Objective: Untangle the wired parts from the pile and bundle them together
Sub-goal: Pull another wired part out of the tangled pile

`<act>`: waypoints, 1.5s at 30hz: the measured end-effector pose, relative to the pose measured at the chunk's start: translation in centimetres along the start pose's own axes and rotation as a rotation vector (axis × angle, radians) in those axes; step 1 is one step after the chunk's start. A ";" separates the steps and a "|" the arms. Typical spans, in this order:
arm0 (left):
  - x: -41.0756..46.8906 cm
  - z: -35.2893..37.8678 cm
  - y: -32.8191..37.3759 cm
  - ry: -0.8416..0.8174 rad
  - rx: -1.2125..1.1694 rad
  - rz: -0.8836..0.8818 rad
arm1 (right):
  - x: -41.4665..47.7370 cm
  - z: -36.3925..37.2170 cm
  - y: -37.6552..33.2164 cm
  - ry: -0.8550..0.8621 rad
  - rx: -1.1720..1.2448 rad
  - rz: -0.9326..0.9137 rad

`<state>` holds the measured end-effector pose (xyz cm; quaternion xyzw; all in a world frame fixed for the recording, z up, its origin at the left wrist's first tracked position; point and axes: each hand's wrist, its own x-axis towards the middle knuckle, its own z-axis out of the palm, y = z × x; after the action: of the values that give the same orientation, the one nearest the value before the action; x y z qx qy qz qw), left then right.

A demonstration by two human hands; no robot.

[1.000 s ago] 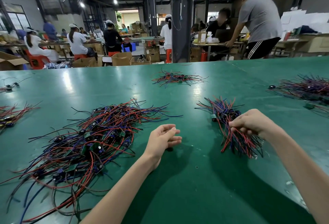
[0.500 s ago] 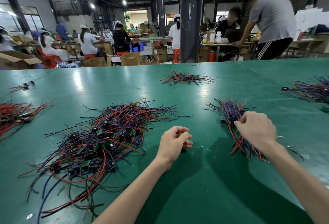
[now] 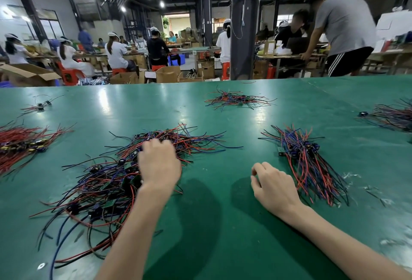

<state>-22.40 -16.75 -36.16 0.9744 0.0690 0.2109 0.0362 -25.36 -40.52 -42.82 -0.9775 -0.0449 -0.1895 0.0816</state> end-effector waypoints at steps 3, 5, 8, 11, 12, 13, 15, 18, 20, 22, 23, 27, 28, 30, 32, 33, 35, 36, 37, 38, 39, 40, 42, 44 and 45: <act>1.5 -0.8 -4.1 -0.084 0.080 -0.215 | 0.0 0.0 0.0 -0.006 -0.005 -0.004; 2.2 -0.6 -5.7 -0.217 0.101 -0.307 | 0.1 0.0 0.0 -0.010 0.011 -0.001; 2.3 0.4 -6.4 -0.311 0.008 -0.389 | 0.1 -0.1 0.1 -0.018 0.014 0.004; 2.5 0.9 -6.8 -0.231 -0.147 -0.457 | 0.0 -0.2 0.0 -0.026 0.019 0.009; 2.5 1.0 -6.8 -0.200 -0.187 -0.472 | 0.0 -0.3 0.0 -0.028 0.017 0.009; 2.5 1.0 -6.9 -0.164 -0.214 -0.476 | -0.1 -0.3 -0.1 -0.031 0.015 0.008; 2.5 1.0 -6.9 -0.048 -0.249 -0.447 | -0.1 -0.3 -0.1 -0.033 0.016 0.005; 2.3 0.7 -6.6 0.190 -0.367 -0.365 | -0.2 -0.4 -0.3 -0.037 0.015 0.002; 2.3 0.4 -6.3 0.315 -0.436 -0.293 | -0.2 -0.5 -0.3 -0.038 0.007 -0.001; 2.3 0.1 -5.9 0.444 -0.472 -0.183 | -0.2 -0.5 -0.3 -0.036 0.012 -0.004; 2.3 -0.1 -5.6 0.520 -0.496 -0.110 | -0.3 -0.5 -0.3 -0.035 0.016 -0.006; 1.5 -1.4 -3.2 0.696 -0.757 0.087 | -0.4 -0.5 -0.3 -0.021 0.025 -0.009; 1.3 -1.6 -2.5 0.675 -0.871 0.066 | -0.4 -0.5 -0.3 -0.014 0.033 -0.009; 0.9 -2.0 -1.1 0.510 -1.175 -0.035 | -0.5 -0.5 -0.3 0.009 0.068 -0.009; 0.5 -2.3 0.1 0.224 -1.540 -0.143 | -0.5 -0.6 -0.3 0.063 0.147 0.003; 0.3 -2.4 0.6 0.079 -1.681 -0.194 | -0.4 -0.7 -0.3 0.102 0.212 0.018; -0.1 -2.1 1.5 -0.185 -1.846 -0.287 | -0.3 -1.0 -0.1 0.161 0.423 0.088; -0.3 -1.9 1.9 -0.305 -1.877 -0.320 | -0.1 -1.2 -0.1 0.158 0.566 0.139; -0.6 -1.7 2.3 -0.411 -1.881 -0.337 | 0.0 -1.5 -0.1 0.137 0.714 0.188; -0.8 -1.4 2.7 -0.497 -1.865 -0.342 | 0.0 -1.8 -0.2 0.106 0.848 0.227; -1.1 -1.1 3.1 -0.560 -1.835 -0.340 | 0.0 -2.1 -0.3 0.067 0.960 0.255; -1.4 -0.8 3.4 -0.608 -1.794 -0.334 | 0.0 -2.3 -0.4 0.024 1.060 0.274; -2.0 -0.2 4.2 -0.681 -1.686 -0.308 | -0.1 -2.7 -1.0 -0.083 1.250 0.289; -2.7 0.3 4.7 -0.722 -1.577 -0.268 | -0.2 -3.0 -1.7 -0.208 1.380 0.295; -2.9 0.5 4.9 -0.731 -1.536 -0.248 | -0.4 -3.0 -2.0 -0.269 1.415 0.294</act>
<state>-24.20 -22.06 -37.30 0.6721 -0.0028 -0.1336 0.7283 -27.06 -39.13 -39.89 -0.7017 -0.0345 0.0193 0.7113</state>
